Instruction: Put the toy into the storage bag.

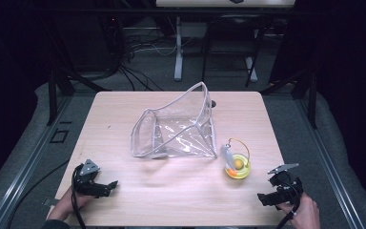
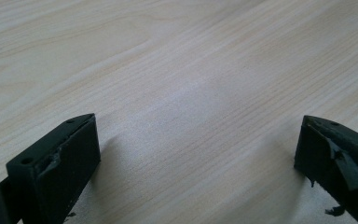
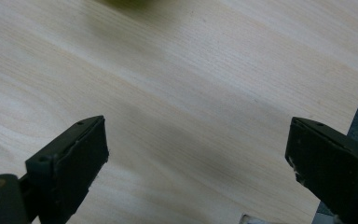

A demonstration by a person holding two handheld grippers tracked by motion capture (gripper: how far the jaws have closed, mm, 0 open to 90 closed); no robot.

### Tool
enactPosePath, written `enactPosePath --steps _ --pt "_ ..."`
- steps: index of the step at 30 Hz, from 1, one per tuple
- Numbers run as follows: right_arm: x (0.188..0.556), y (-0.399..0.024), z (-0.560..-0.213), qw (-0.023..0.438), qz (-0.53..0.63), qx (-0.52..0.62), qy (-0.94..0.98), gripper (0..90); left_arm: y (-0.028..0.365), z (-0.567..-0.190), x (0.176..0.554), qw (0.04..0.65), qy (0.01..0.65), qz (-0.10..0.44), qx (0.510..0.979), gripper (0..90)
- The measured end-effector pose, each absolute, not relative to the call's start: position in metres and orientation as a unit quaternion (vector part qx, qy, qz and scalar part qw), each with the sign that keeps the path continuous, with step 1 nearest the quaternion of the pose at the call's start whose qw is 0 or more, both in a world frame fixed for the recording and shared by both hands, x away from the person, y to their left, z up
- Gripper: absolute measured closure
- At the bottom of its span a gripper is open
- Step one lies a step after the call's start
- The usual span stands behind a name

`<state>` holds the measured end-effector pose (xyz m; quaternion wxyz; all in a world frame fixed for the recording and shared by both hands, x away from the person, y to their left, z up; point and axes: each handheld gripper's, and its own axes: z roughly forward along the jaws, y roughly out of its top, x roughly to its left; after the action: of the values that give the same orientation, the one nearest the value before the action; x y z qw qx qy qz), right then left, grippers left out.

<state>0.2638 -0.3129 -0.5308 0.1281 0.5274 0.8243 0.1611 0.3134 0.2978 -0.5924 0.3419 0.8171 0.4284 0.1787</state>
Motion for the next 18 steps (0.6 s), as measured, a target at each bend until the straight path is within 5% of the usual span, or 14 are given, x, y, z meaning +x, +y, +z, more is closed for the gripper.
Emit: enactPosePath --steps 18 --pt "0.268 -0.3 -0.52 0.104 0.173 0.52 0.83 6.1 0.298 -0.592 0.313 0.341 0.429 0.179 0.817 0.0"
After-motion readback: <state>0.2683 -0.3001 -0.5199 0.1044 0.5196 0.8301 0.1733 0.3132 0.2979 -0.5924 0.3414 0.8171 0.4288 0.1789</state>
